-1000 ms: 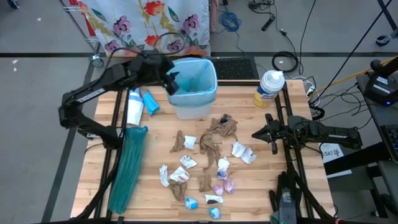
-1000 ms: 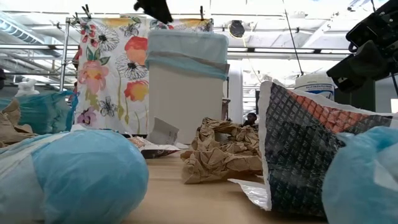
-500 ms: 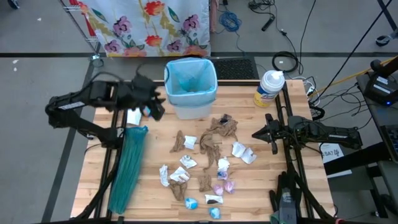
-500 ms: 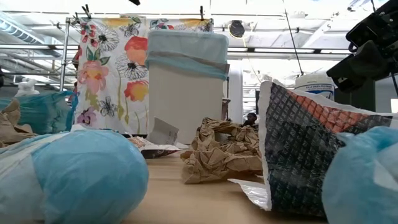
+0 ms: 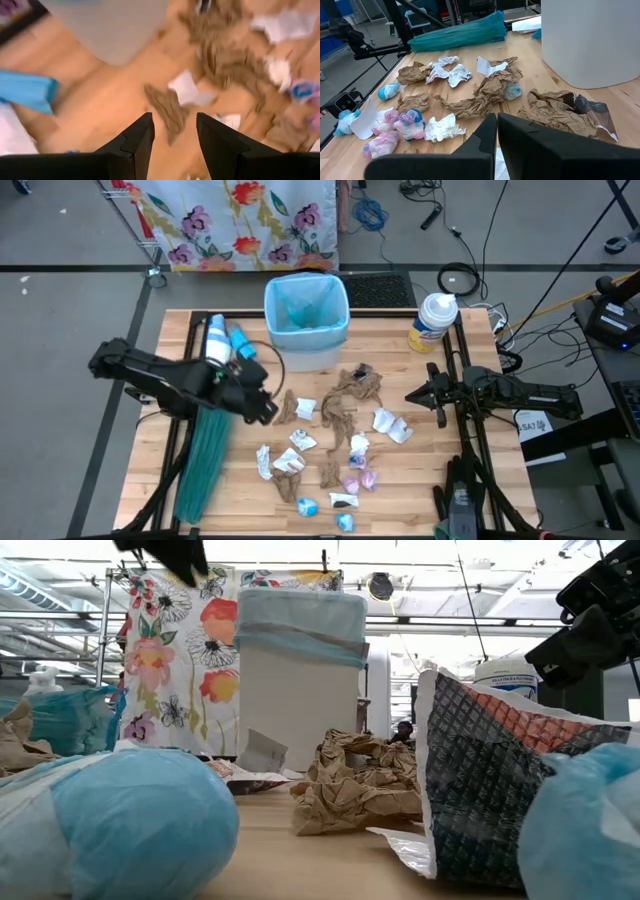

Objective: Place trash/remove bag and relplace
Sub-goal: Put the brown napkin into the white trash bin

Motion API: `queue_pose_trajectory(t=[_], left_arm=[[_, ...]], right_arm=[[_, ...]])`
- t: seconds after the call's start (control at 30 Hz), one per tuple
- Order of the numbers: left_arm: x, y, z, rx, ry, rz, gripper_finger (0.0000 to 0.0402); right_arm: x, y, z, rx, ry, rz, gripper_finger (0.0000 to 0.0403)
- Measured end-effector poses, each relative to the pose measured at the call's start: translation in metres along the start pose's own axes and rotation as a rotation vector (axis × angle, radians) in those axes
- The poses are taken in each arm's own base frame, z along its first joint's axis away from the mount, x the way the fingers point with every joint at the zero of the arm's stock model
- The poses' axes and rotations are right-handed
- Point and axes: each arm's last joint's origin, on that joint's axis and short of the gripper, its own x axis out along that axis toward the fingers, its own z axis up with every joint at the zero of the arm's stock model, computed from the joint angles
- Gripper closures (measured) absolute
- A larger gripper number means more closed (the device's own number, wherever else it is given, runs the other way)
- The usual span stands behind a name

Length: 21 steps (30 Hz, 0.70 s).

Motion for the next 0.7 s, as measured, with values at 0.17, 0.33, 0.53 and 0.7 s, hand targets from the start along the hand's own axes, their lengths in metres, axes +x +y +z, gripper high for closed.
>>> queue_pose_trajectory(t=[0.17, 0.33, 0.53, 0.7], left_arm=[[0.039, -0.007, -0.021, -0.004, 0.073, -0.054, 0.0250], [0.077, 0.000, -0.036, -0.027, 0.113, -0.090, 0.0250], [0.114, 0.012, -0.042, -0.032, 0.146, -0.157, 0.0250], [0.138, 0.018, -0.044, -0.009, 0.185, -0.096, 0.0249]], right_arm=[[0.000, 0.000, 0.000, 0.000, 0.000, 0.000, 0.0394], [0.000, 0.000, 0.000, 0.000, 0.000, 0.000, 0.0394], [0.000, 0.000, 0.000, 0.000, 0.000, 0.000, 0.0394], [0.000, 0.000, 0.000, 0.000, 0.000, 0.000, 0.0394]])
